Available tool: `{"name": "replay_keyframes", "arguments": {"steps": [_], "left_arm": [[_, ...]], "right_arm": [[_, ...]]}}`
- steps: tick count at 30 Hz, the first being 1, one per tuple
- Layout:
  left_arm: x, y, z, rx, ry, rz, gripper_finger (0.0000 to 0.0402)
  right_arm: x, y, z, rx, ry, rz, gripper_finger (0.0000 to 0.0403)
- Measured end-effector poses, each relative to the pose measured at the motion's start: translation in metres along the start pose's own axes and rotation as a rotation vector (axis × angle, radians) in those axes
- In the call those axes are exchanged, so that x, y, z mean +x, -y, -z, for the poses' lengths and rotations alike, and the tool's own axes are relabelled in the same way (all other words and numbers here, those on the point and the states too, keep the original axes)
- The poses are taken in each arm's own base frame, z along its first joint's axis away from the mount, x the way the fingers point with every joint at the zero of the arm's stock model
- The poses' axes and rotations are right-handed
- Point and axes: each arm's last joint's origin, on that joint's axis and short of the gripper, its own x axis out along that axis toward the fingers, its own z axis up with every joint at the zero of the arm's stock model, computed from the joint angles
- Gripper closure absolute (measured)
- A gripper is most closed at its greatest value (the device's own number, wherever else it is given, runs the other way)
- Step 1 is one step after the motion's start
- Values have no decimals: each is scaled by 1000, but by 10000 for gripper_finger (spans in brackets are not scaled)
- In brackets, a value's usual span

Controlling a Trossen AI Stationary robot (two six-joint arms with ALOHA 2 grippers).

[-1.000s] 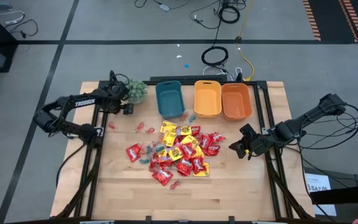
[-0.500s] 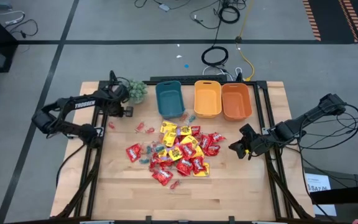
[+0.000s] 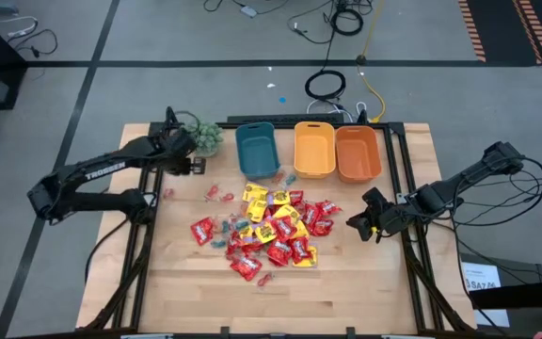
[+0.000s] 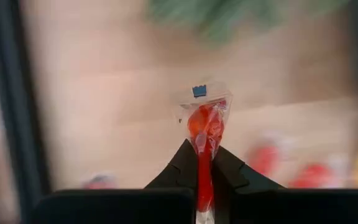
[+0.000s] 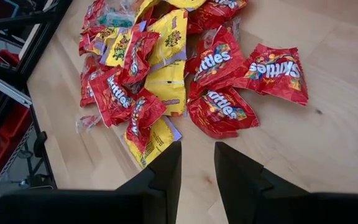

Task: Sort candy
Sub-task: Put the orange gummy into the blue bin, then adjust the blue bin

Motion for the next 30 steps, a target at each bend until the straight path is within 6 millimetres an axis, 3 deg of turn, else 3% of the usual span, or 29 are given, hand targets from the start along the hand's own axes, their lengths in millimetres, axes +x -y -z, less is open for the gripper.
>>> {"name": "replay_keyframes", "arguments": {"steps": [4, 9, 14, 18, 21, 25, 30], "left_arm": [[-24, 27, -23, 59, 149, 159, 386], [-41, 78, -60, 220, 269, 351, 386], [-27, 138, -85, 484, 271, 347, 385], [-10, 174, -96, 625, 268, 355, 363], [8, 187, -101, 671, 228, 345, 333], [23, 188, -105, 681, 187, 331, 297], [25, 186, -107, 675, 166, 345, 267]], "right_arm": [[0, 0, 0, -12, 0, 0, 316], [0, 0, 0, -11, 0, 0, 316], [0, 0, 0, 0, 0, 0, 316], [0, -2, -1, 10, 7, -23, 316], [0, -3, -1, 11, 8, -25, 316], [0, -4, -1, 19, 15, -43, 316], [0, -7, -2, 31, 23, -69, 316]]}}
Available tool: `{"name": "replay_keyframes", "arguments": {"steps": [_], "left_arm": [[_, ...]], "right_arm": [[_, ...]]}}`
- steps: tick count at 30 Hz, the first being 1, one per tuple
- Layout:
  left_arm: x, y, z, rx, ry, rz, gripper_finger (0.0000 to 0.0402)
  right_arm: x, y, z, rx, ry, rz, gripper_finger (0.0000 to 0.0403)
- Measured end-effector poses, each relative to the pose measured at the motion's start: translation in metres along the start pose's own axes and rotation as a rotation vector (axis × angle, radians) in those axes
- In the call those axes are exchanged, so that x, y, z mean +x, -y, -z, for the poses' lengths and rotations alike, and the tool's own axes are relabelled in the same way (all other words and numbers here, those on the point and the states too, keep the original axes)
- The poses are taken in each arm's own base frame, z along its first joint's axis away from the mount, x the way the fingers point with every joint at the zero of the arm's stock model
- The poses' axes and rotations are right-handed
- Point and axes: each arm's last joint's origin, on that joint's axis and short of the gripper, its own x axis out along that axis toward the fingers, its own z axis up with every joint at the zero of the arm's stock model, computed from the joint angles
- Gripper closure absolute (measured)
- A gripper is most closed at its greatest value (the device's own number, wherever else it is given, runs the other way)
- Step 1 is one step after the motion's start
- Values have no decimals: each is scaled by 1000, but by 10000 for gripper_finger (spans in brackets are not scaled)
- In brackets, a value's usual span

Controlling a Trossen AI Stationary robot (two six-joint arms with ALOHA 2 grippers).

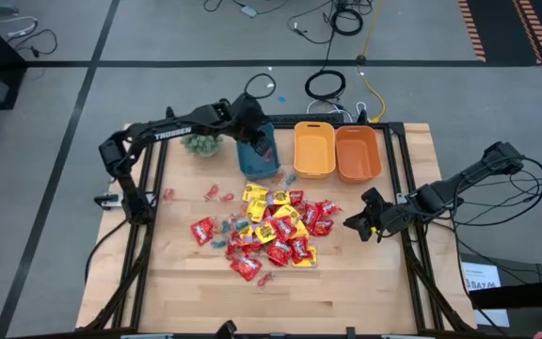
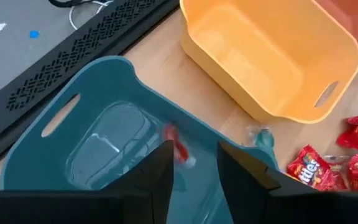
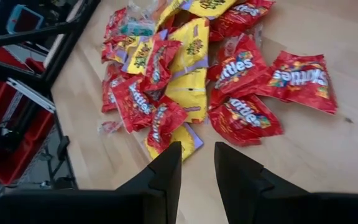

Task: Sort candy
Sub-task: Adjust the blue bin

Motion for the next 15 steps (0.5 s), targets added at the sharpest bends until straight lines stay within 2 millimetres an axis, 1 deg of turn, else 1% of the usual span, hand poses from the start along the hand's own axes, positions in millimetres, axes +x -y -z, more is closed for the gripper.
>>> {"name": "replay_keyframes", "arguments": {"steps": [4, 7, 11, 13, 15], "left_arm": [[-12, 1, -2, 7, 24, 5, 263], [-25, 3, -4, 108, 56, 8, 263], [-37, 5, -5, 392, 86, -1, 263], [-38, 7, -5, 566, 89, -23, 263], [-38, 10, -4, 739, 80, -84, 263]], "right_arm": [[0, 0, 0, -1, -1, 3, 316], [0, 0, 0, -1, 0, 3, 316], [0, 0, 0, -1, 0, 3, 316], [0, 0, 0, -1, 0, 3, 316], [0, 0, 0, -1, 0, 3, 316]]}}
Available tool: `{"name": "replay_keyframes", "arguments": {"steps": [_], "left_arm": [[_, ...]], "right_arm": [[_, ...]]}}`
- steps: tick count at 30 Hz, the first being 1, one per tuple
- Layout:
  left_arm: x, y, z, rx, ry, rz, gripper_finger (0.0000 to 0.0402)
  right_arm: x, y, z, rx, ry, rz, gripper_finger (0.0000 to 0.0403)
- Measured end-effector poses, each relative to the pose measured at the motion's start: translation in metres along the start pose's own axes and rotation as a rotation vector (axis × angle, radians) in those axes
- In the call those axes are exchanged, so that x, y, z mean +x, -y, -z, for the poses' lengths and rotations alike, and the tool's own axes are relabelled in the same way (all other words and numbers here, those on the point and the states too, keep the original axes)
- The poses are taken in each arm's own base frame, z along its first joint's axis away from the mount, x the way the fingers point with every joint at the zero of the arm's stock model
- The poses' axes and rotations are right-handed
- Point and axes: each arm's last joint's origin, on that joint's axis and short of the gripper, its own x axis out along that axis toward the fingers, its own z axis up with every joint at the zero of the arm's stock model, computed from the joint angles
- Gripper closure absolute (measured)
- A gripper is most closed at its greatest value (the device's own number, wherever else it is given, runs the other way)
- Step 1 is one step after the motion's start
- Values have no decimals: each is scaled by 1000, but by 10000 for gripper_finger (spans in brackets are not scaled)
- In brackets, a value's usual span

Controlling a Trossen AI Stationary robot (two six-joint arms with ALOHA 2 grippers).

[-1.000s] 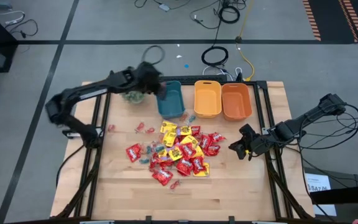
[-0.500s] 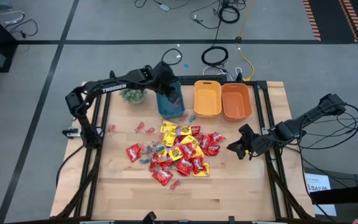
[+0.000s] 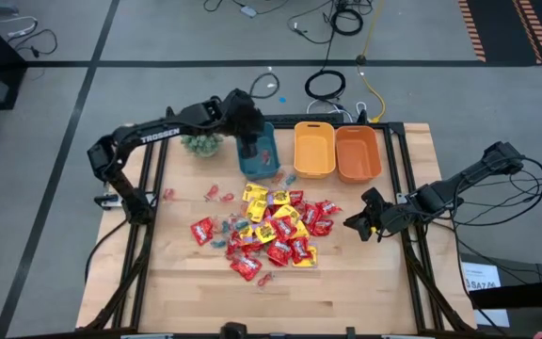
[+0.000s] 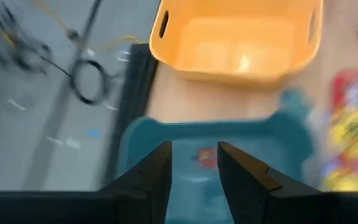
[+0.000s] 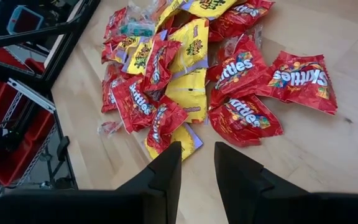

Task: Sort candy
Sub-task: Adjust the blue bin

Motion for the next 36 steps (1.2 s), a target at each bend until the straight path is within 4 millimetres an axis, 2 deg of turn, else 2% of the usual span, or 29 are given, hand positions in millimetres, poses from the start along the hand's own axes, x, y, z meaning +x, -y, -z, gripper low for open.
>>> {"name": "replay_keyframes", "arguments": {"steps": [3, 7, 11, 19, 26, 30, 36], "left_arm": [[1, 4, -4, 226, -49, -106, 263], [7, 8, -10, 450, -38, -133, 263], [20, 11, -13, 527, -44, -106, 263], [66, 7, -29, 577, -148, 89, 263], [101, 5, -39, 725, -199, 197, 263], [116, 7, -36, 823, -219, 221, 263], [139, 15, -20, 826, -312, 293, 263]], "right_arm": [[0, 0, 0, 0, 1, 0, 316], [0, 0, 0, 26, 2, 3, 316], [3, 0, 1, 21, 2, 16, 316], [10, -1, 3, 33, 11, 49, 316], [15, -4, 5, 36, 12, 43, 316], [18, -6, 5, 40, 14, 33, 316], [18, -7, 6, 51, 10, 21, 316]]}}
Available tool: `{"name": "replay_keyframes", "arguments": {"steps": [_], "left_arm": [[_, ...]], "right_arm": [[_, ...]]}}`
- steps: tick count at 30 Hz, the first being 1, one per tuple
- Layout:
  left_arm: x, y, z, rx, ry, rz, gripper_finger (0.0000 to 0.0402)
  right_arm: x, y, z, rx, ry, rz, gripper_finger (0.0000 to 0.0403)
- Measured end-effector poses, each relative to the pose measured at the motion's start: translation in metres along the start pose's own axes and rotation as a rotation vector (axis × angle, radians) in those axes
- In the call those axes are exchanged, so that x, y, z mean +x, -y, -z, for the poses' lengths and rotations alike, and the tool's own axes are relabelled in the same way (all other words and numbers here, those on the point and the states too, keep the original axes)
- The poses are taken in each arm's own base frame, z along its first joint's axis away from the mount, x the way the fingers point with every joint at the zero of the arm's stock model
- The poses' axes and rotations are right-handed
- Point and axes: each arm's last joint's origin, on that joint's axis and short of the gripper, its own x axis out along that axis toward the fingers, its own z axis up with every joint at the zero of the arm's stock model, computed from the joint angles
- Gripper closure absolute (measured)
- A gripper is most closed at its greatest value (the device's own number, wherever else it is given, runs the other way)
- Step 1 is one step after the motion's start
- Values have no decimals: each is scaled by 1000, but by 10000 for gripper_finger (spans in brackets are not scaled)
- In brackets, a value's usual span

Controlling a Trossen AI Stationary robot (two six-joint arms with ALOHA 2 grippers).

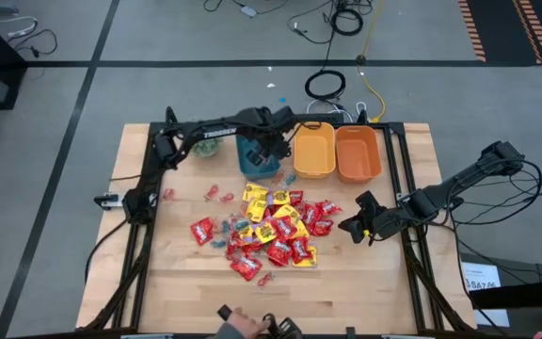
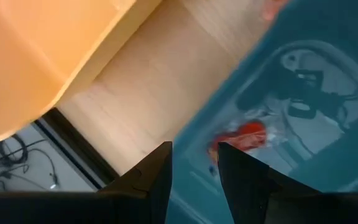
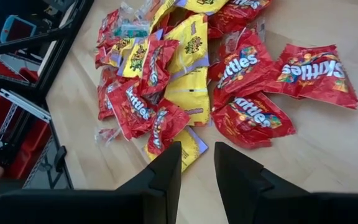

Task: Sort candy
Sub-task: Adjust the blue bin

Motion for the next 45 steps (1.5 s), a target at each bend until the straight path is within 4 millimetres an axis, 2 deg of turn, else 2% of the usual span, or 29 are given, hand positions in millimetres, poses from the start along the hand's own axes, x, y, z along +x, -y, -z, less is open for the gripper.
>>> {"name": "replay_keyframes", "arguments": {"steps": [8, 12, 15, 20, 24, 29, 34, 39, 42, 45], "left_arm": [[19, -2, -1, 6, -4, -11, 263], [30, -1, -1, 86, -1, 11, 268], [38, 0, 0, 110, -30, 15, 294], [39, -1, 0, 115, -62, 1, 382], [36, 0, -2, 119, -118, -13, 392], [14, 2, -6, 120, -142, -34, 394], [-27, -1, -6, 16, -137, -68, 394], [-72, -13, 1, -175, -95, -182, 394], [-87, -18, 12, -310, -96, -176, 394], [-92, -22, 27, -504, -96, -170, 394]], "right_arm": [[0, -1, 0, -3, -22, -13, 316], [0, -1, 0, -3, -22, -13, 316], [0, -1, 0, -2, -22, -16, 316], [0, -1, 0, -2, -21, -18, 316], [0, -1, 0, -9, -21, -18, 316], [0, -1, 0, -30, -21, -18, 316], [0, -1, 0, -40, -20, -18, 316], [0, -1, 0, -54, -20, -19, 316], [0, -1, 0, -59, -20, -19, 316], [0, -2, 0, -61, -19, -20, 316]]}}
